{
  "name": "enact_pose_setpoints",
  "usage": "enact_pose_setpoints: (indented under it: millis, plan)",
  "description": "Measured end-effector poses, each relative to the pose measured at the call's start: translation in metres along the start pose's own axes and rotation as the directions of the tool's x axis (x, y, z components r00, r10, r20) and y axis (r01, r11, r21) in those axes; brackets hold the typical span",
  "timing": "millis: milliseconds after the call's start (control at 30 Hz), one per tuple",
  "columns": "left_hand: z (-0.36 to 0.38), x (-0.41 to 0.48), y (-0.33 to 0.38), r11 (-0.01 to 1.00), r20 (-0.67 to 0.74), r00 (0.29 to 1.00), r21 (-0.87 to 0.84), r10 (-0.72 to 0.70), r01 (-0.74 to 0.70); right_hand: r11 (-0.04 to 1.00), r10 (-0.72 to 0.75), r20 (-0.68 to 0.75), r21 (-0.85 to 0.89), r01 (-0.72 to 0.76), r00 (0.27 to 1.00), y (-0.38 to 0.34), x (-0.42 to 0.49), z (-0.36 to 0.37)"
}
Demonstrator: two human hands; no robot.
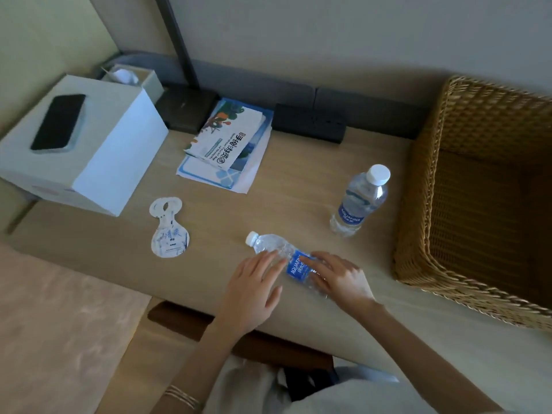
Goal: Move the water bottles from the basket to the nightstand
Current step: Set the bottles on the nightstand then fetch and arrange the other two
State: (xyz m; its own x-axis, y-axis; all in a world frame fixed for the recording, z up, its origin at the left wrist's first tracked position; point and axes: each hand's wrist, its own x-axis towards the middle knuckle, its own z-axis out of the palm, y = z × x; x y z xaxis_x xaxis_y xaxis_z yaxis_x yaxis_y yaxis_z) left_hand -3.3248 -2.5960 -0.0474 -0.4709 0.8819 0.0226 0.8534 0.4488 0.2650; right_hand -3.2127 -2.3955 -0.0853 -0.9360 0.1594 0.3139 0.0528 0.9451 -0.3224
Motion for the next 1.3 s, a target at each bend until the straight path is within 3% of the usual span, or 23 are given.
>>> enact_pose_setpoints:
  millis: [233, 367, 467, 600, 867, 1067, 1300]
  plan:
    - [0.005, 0.032, -0.008, 0.975, 0.067, 0.974, -0.052, 0.218, -0.215, 0.983, 0.185, 0.07, -0.006, -0.185, 0.98, 0.001, -0.039, -0.028]
    - [0.014, 0.05, -0.004, 0.943, 0.084, 0.941, -0.074, 0.329, -0.323, 0.918, 0.395, -0.008, 0.019, -0.395, 0.918, -0.006, -0.048, -0.048]
    - [0.015, 0.058, -0.004, 0.927, 0.119, 0.919, -0.045, 0.376, -0.373, 0.902, 0.431, -0.126, 0.017, -0.432, 0.894, -0.014, -0.025, -0.061]
    - [0.007, 0.068, -0.009, 0.927, 0.105, 0.921, -0.03, 0.375, -0.374, 0.867, 0.497, -0.279, 0.115, -0.485, 0.822, -0.013, 0.025, -0.073]
    - [-0.009, 0.072, -0.03, 0.958, 0.046, 0.958, 0.027, 0.284, -0.286, 0.796, 0.606, -0.419, 0.311, -0.52, 0.677, 0.016, 0.085, -0.056]
    - [-0.016, 0.064, -0.052, 0.983, -0.024, 0.983, 0.04, 0.183, -0.182, 0.799, 0.59, -0.352, 0.384, -0.462, 0.727, 0.001, 0.116, -0.043]
    - [-0.027, 0.045, -0.088, 0.999, -0.112, 0.993, 0.033, 0.037, -0.034, 0.854, 0.433, -0.189, 0.399, -0.334, 0.882, -0.051, 0.15, -0.017]
